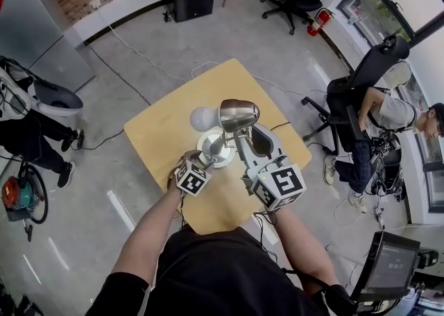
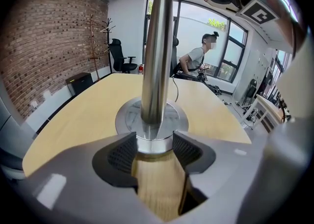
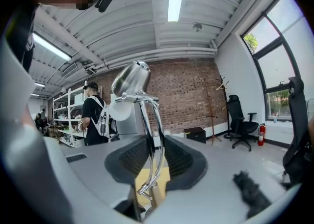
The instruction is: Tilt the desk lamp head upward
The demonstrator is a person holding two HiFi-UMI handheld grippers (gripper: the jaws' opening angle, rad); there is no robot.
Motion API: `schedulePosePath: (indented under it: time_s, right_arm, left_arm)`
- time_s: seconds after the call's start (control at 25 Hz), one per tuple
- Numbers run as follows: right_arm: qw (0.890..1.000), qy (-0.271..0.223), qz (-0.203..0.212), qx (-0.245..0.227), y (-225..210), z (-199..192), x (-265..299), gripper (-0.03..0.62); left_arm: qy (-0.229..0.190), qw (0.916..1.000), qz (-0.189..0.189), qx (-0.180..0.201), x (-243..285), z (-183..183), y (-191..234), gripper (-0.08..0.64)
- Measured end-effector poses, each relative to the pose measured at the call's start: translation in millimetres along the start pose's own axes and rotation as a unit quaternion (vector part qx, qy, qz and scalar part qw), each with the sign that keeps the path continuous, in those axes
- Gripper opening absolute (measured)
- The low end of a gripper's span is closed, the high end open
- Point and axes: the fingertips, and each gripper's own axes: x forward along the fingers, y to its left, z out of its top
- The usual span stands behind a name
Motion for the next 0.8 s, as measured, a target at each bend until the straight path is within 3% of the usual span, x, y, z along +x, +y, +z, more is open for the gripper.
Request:
schedulePosePath:
  time_s: [0.8]
  right_arm:
    - [0.997, -0.034, 0.02, 0.063, -14, 0, -12, 0.097]
  left_arm:
    - [-0.006, 1.0, 0.001, 0.001, 0, 1, -4, 0.241]
